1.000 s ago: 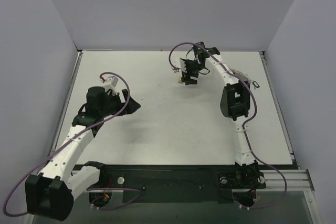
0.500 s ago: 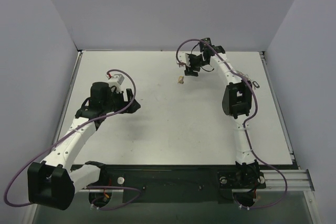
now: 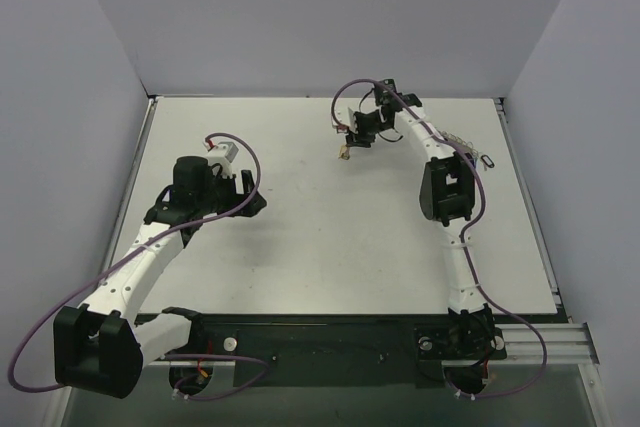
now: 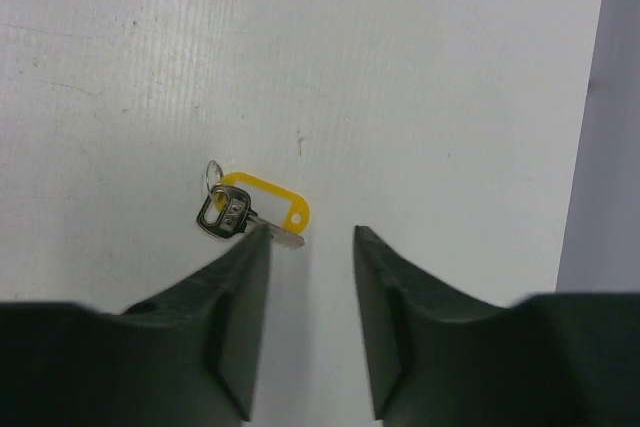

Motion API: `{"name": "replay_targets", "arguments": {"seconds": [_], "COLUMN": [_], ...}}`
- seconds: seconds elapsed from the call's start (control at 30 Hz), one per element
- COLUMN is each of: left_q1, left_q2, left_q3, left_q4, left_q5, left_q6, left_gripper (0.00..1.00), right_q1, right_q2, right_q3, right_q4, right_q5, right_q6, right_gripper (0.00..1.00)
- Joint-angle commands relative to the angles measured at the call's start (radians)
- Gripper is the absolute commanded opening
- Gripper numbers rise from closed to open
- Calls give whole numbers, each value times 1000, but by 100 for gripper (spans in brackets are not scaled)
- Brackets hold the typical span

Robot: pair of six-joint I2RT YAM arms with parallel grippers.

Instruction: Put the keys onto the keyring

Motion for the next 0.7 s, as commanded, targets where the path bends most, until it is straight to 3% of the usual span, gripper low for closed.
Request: {"name": "replay_targets", "arguments": {"seconds": [0.0, 0.07, 0.5, 0.67], "left_q1": [9, 9, 17, 17], "left_q2": [-12, -12, -10, -7], "left_q3": [9, 9, 7, 3], "left_q4": [22, 21, 25, 35], "left_q5": [4, 4, 7, 27], "left_q6": [18, 18, 18, 11], "left_gripper": [87, 88, 87, 87], "right_q1": [7, 7, 1, -13], "right_q2": [33, 42, 28, 7], "right_q3": [25, 35, 31, -35], "right_q4": [-42, -42, 150, 387], "right_q5": [-77, -92, -181, -210], "right_q6": [-8, 24, 406, 676], "right_gripper": [27, 25, 35, 36]}}
